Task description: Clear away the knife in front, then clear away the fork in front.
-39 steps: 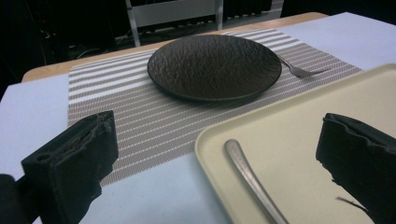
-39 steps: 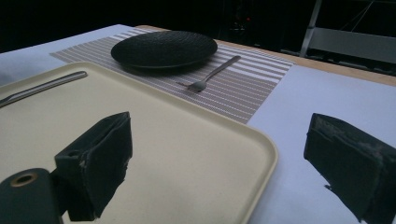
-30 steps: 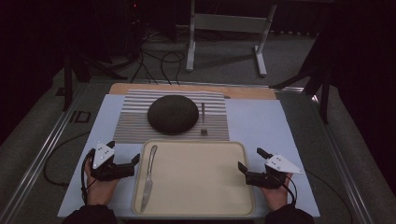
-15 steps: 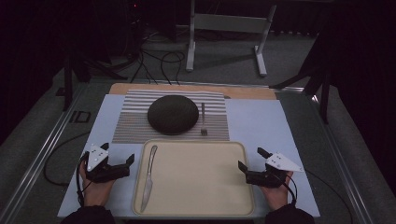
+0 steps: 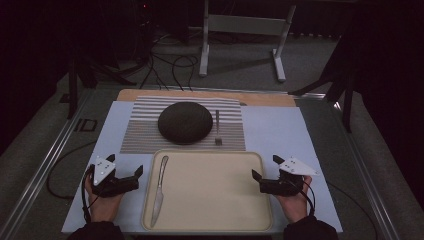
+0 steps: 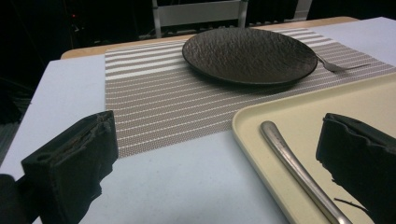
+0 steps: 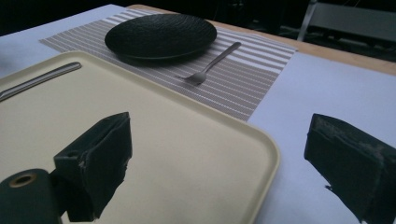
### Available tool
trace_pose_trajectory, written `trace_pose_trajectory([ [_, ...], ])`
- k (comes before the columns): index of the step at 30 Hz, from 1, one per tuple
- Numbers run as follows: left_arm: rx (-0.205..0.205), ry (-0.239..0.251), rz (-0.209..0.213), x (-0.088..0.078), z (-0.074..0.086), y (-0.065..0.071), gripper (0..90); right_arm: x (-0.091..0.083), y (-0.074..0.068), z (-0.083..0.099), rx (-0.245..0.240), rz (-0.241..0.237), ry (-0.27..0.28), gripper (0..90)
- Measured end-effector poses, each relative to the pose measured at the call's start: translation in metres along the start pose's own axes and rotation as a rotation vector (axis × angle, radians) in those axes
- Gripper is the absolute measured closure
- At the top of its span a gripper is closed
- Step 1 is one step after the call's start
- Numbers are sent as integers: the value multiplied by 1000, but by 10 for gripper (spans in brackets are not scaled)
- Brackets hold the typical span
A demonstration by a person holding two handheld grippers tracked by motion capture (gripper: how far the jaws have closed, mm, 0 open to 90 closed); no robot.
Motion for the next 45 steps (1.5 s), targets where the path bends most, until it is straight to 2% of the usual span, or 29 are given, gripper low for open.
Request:
trace_pose_trajectory([
  [3,4,-4,1,0,0,1,0,3,-1,-2,2,-6,-13,75],
  [23,17,-12,-6,1,1,3,0,13,-2,-35,-15,-13,-7,75],
  [38,23,-20,-9,3,3,3,0,25,4,-57,22,1,-20,75],
  [45,24,-21,-6,4,3,3,0,33,3,-70,12,11,-28,75],
])
Point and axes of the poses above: each handheld gripper's, and its own axes: x roughly forward along the jaws, z roughly out of its underside, y roughly to its right, the point moved 8 cm from there along x, roughly forward along the jaws, and after that the axes turned 6 degrees about z, right-handed, at the moved point
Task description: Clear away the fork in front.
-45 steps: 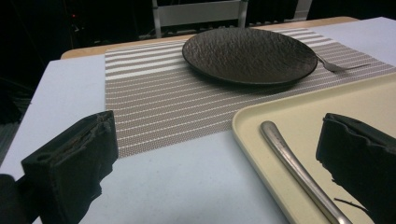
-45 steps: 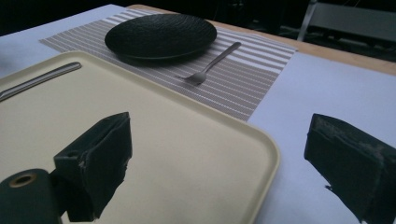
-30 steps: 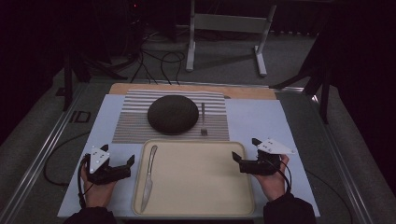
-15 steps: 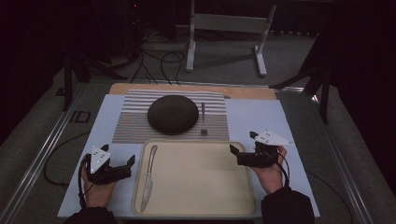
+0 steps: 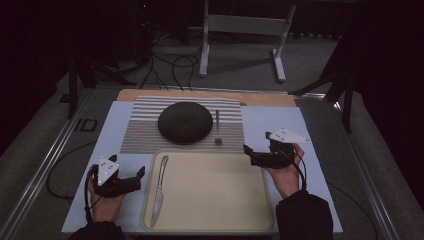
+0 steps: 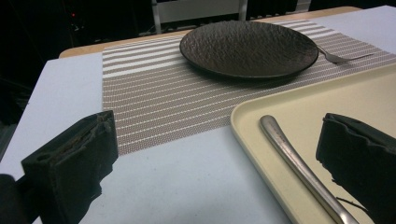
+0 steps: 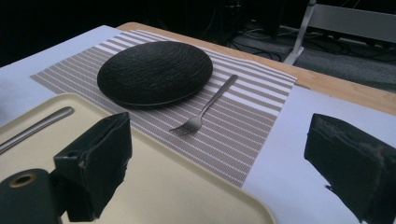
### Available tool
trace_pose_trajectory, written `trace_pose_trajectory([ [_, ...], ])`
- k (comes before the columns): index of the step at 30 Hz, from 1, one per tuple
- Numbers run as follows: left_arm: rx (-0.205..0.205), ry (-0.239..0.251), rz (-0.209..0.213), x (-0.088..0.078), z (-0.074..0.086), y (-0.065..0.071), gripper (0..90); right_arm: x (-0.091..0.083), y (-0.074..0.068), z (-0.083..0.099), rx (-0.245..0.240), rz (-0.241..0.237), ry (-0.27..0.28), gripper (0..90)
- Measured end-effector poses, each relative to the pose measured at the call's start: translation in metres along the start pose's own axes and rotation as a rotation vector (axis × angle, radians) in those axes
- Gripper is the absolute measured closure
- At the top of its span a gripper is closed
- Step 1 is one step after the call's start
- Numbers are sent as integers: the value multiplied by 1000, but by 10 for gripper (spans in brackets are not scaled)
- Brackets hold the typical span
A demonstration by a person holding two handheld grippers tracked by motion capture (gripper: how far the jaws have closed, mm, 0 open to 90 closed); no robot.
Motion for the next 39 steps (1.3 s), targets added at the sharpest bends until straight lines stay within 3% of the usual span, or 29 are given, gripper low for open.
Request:
trace_pose_trajectory([
  [19,11,-5,-8,0,1,0,0,40,-5,-36,-8,22,-32,75],
  [31,19,-7,-8,1,2,1,0,63,-4,-46,-5,36,-62,75],
  [33,21,-7,-8,1,2,0,0,79,-2,-49,-27,66,-74,75],
  [39,17,-5,-8,1,1,0,0,99,-3,-47,-16,70,-116,75],
])
Point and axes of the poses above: each handheld gripper's, and its own axes: x roughly forward along the jaws, z roughly out of its underside, y roughly to its right, the point moved 8 cm from there along x, roughly forward along the jaws, and after that the axes turned 6 degrees about z, right-handed, at the moved point
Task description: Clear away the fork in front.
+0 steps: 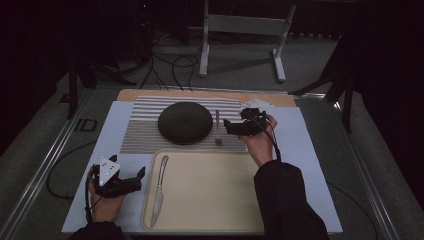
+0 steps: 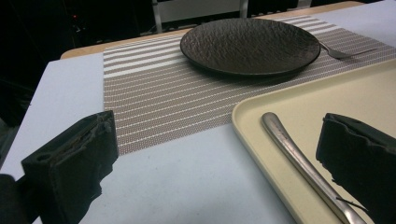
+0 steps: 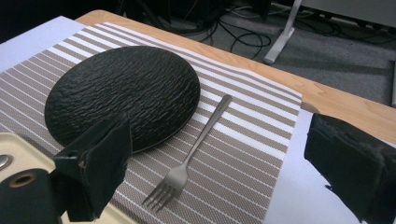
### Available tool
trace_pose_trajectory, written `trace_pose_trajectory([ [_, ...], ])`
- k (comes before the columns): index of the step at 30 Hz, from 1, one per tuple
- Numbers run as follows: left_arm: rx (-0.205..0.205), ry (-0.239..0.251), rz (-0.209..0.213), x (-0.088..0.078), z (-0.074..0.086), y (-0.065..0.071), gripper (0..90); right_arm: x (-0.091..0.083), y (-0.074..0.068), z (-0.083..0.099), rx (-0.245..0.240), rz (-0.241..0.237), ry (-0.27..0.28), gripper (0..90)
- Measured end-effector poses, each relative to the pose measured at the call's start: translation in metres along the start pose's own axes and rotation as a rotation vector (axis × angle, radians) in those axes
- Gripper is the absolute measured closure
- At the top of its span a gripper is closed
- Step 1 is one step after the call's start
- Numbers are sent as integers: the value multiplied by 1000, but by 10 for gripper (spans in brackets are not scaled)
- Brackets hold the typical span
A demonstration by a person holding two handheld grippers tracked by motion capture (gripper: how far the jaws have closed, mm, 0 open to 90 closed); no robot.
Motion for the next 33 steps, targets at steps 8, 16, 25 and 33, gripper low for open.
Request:
trace_pose_trajectory([
  [8,0,2,1,0,0,0,0,21,0,-20,19,18,-24,75],
  [16,-4,4,4,-1,0,-1,0,55,5,-17,45,53,-89,75],
  [25,-9,8,1,-1,0,-2,0,78,7,-3,57,68,-171,75],
  [33,-12,9,4,-2,0,-2,0,92,6,7,57,86,-219,82],
])
Point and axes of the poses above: each handheld gripper's, and its own axes: x roughly forward along the jaws, z roughly out of its underside, y roughly to its right, the point moved 8 cm from there along x, roughly forward along the jaws, and after that the axes turned 6 degrees about z, right-handed, at the moved point
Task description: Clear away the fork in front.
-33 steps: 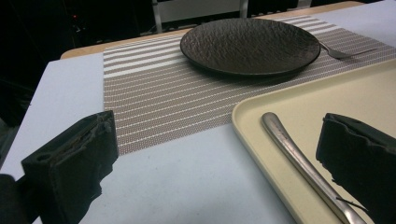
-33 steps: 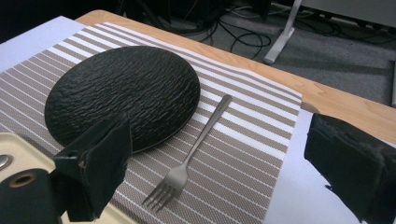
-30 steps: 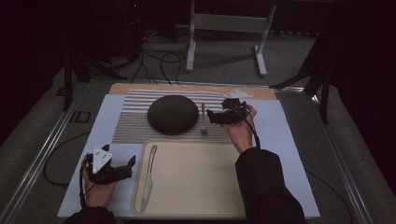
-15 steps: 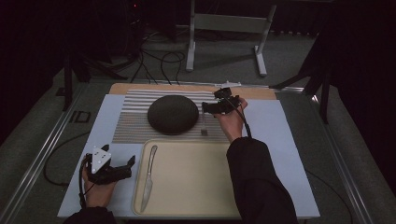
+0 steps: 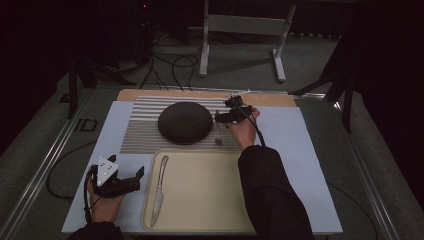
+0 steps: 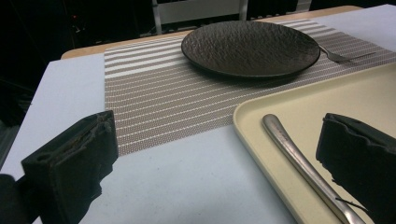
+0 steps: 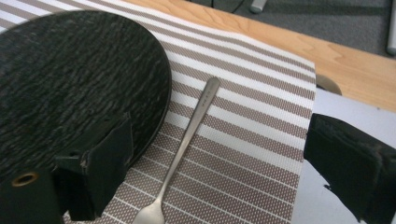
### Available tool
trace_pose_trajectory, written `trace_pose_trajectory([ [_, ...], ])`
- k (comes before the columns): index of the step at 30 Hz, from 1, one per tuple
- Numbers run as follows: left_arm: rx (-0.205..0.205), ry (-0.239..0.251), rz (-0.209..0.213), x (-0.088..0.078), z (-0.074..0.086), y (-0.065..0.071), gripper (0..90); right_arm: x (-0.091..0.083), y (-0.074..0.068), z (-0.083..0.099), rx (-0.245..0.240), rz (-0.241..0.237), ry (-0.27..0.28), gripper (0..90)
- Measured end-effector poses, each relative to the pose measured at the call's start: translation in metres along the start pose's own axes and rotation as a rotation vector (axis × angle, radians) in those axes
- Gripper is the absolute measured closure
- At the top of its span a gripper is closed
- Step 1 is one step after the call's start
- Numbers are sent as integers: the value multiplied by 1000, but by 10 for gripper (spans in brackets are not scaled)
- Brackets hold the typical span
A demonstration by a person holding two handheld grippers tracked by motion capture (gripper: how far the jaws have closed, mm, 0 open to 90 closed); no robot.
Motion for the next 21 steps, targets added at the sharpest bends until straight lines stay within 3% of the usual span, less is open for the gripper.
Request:
trace_pose_trajectory([
  [11,-9,8,-1,-1,0,-2,0,22,-7,17,8,11,-82,132],
  [21,-9,7,-1,-1,0,-2,0,35,-18,31,45,-4,-156,446],
])
Point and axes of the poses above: each handheld gripper's, and its own axes: x roughly forward along the jaws, z roughly out of its underside, y roughly to its right, the point moved 8 cm from there along x, roughly forward along the jaws, and after that the axes turned 6 degrees about z, right-handed, at the moved point
